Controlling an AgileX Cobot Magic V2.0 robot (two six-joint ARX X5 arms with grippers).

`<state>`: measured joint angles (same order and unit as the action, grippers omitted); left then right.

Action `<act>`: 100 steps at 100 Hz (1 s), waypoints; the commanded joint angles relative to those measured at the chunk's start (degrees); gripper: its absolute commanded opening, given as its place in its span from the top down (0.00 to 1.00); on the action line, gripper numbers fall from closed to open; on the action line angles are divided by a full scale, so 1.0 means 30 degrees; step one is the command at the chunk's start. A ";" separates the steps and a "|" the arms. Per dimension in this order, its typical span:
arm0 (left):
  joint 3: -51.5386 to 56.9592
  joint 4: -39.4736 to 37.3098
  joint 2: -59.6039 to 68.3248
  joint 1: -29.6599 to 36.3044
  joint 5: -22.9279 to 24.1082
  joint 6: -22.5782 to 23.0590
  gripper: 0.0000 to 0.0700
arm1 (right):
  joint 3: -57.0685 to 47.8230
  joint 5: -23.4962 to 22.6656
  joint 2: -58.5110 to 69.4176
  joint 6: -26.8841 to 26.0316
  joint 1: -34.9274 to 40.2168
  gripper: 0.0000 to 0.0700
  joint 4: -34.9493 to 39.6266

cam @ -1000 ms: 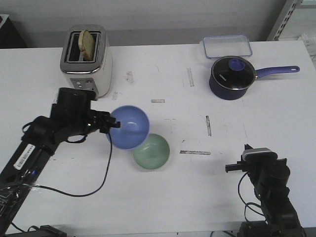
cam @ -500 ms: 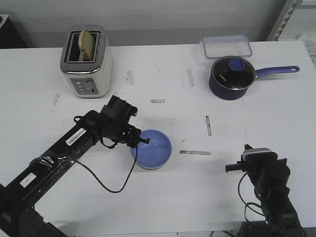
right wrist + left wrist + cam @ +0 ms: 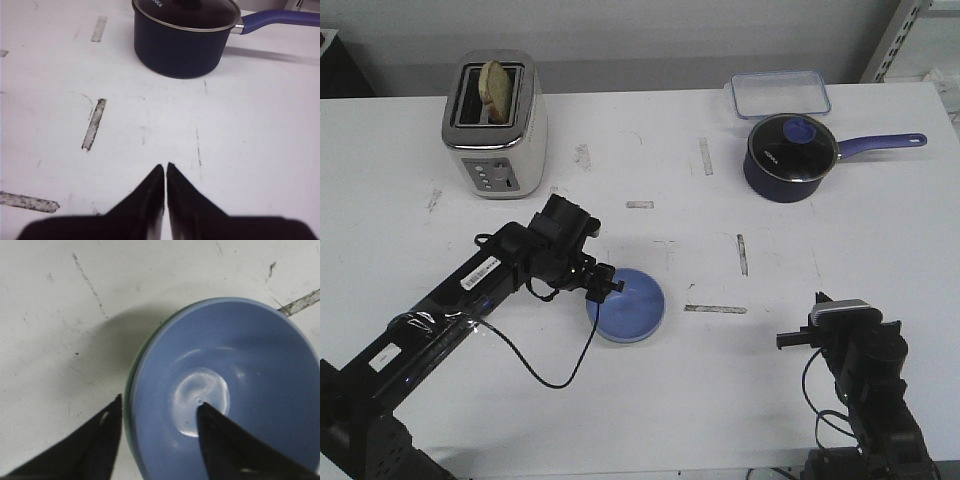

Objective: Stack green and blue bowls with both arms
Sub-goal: 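Lower the blue bowl into the green bowl and open the left gripper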

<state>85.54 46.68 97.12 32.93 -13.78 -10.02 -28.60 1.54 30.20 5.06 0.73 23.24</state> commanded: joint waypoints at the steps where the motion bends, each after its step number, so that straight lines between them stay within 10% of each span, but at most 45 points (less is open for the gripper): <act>1: 0.0321 0.0000 0.0240 0.0160 -0.0073 0.0102 0.29 | -0.0189 -0.0015 0.0087 -0.0240 0.0022 1.00 -0.0160; 31: 0.1501 0.0138 -0.0481 0.0000 0.0277 0.0102 0.21 | -0.0189 -0.0015 0.0087 -0.0240 0.0022 1.00 -0.0160; 69: 0.2579 0.0627 -0.4481 -0.2470 0.5224 0.1989 0.99 | -0.0189 -0.0015 0.0087 -0.0240 0.0015 1.00 -0.0182; 100: 0.1749 0.1435 -0.7366 -0.7176 0.5246 0.3483 1.00 | -0.0189 -0.0015 0.0080 -0.0240 0.0022 1.00 -0.0175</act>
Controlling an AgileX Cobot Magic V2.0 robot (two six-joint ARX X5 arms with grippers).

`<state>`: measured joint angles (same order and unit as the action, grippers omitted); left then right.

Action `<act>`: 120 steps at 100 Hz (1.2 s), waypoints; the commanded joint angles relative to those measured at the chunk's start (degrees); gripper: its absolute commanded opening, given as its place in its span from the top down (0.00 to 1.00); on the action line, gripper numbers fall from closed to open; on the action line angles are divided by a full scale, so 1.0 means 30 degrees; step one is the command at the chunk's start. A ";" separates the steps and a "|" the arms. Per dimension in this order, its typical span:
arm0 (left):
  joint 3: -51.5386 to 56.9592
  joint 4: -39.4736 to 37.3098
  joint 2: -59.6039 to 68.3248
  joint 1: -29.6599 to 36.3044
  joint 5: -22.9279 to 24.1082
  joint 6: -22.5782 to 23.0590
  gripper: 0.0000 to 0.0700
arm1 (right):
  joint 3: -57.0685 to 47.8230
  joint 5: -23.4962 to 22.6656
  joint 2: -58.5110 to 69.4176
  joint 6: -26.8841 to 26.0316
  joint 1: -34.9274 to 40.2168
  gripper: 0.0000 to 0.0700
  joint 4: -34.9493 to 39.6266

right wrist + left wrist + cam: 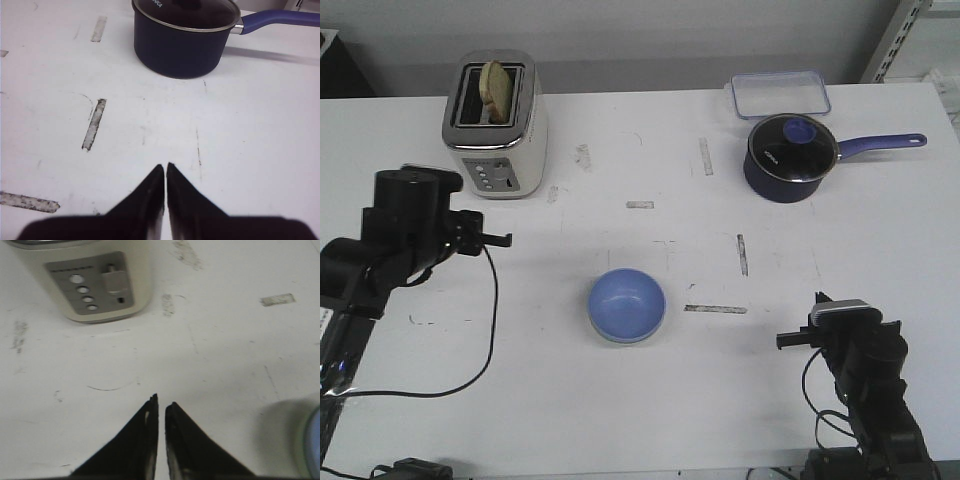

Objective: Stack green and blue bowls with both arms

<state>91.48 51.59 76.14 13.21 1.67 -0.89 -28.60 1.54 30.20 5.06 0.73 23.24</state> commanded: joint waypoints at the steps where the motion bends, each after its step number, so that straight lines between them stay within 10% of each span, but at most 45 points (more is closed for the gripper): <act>1: -0.0372 -0.0306 -0.0510 -0.0758 0.0102 0.0437 1.00 | -0.0189 -0.0015 0.0080 -0.0240 0.0022 1.00 -0.0175; 66: -1.8710 -1.1169 -1.5839 -0.3126 0.0874 0.2361 1.00 | -0.0189 -0.0007 0.0073 -0.0233 0.0022 1.00 -0.0321; 120: -2.1063 -1.2247 -2.0298 -0.3279 0.0874 0.1705 1.00 | -0.0197 0.0015 0.0073 -0.0226 0.0015 1.00 -0.1202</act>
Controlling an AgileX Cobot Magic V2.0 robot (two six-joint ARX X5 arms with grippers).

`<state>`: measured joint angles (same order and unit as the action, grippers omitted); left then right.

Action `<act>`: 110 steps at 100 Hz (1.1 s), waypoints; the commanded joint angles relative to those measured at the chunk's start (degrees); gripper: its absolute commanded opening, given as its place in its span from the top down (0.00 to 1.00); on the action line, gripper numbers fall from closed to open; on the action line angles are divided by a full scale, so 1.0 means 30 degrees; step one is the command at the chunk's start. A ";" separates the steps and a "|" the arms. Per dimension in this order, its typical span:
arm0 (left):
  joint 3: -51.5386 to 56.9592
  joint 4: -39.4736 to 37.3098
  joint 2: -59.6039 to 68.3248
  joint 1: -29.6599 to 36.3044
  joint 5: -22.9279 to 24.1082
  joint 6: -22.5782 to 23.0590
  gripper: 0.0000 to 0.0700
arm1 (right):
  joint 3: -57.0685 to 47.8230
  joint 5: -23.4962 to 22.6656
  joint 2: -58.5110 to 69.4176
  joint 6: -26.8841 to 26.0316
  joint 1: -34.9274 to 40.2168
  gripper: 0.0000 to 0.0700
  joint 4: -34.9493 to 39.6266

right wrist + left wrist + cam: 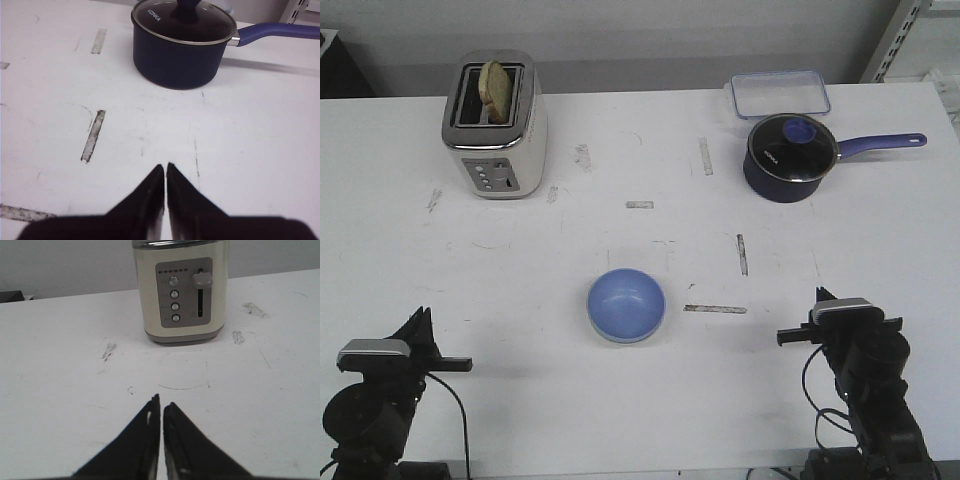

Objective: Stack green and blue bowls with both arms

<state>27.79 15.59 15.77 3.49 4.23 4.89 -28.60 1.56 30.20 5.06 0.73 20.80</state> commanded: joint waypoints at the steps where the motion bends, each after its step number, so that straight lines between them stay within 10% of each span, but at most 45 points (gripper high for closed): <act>1: 0.0168 -0.0248 -0.0211 -0.0036 0.0022 -0.0219 1.00 | -0.0197 0.0000 0.0073 -0.0226 0.0015 1.00 -0.0423; 71: 0.0168 -0.0189 -0.1049 -0.0036 0.0022 -0.0277 1.00 | -0.0197 0.0000 0.0073 -0.0226 0.0015 1.00 -0.0561; 110: -0.5282 -0.2943 -0.5260 -0.1290 -0.0503 -0.2965 1.00 | -0.0197 0.0000 0.0073 -0.0233 0.0015 1.00 -0.0568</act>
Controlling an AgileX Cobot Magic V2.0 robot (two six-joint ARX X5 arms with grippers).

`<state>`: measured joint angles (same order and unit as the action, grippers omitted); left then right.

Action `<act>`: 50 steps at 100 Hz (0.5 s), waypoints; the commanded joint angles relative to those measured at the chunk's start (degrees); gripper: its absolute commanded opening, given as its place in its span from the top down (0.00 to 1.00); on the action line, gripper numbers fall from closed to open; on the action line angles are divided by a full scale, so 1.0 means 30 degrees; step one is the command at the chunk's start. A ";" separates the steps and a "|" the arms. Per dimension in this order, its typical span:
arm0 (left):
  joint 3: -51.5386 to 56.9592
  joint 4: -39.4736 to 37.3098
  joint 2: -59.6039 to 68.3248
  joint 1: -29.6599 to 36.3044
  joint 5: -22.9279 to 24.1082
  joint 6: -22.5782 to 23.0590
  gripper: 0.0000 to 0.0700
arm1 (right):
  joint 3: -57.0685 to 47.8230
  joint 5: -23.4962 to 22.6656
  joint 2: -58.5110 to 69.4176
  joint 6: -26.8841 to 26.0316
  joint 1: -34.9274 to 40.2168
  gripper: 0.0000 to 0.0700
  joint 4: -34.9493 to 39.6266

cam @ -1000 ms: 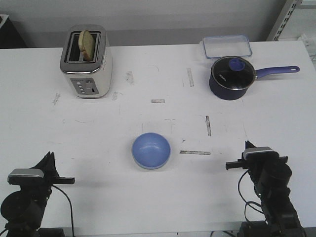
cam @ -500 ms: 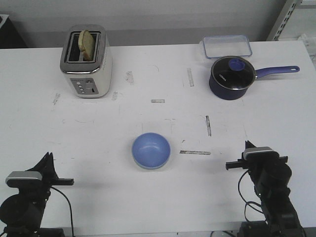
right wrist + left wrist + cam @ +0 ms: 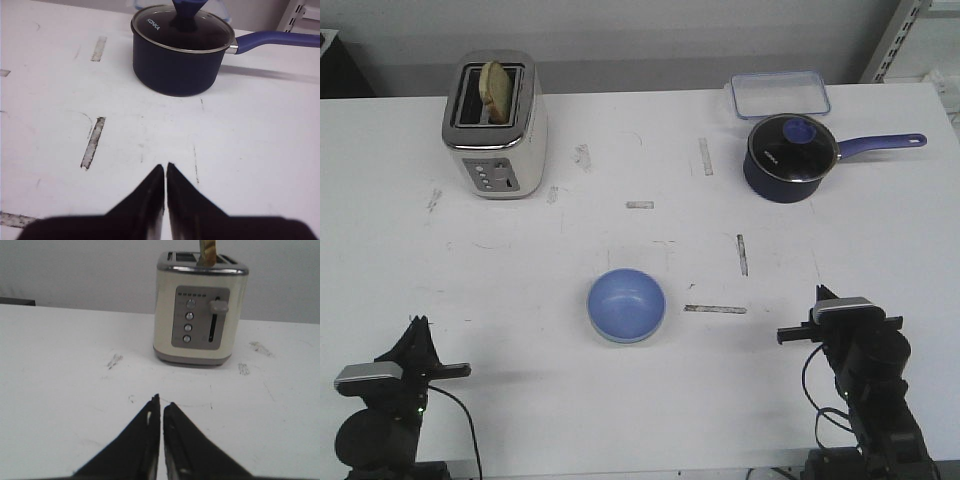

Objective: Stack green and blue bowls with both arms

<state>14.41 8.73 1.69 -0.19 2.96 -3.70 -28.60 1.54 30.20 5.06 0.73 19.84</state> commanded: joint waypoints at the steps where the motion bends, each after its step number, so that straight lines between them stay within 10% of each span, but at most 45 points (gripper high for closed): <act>1: -0.0969 -0.0787 -0.0561 -0.0058 -0.0080 0.0007 1.00 | -0.0197 0.0007 0.0073 -0.0233 0.0015 1.00 -0.0248; 50: -0.4568 -0.3490 -0.0503 0.0415 -0.0918 0.0940 1.00 | -0.0211 0.0000 0.0073 -0.0233 0.0015 1.00 -0.0270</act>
<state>1.93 -0.43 0.30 1.04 0.16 -1.50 -28.60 1.54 30.20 5.06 0.73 19.79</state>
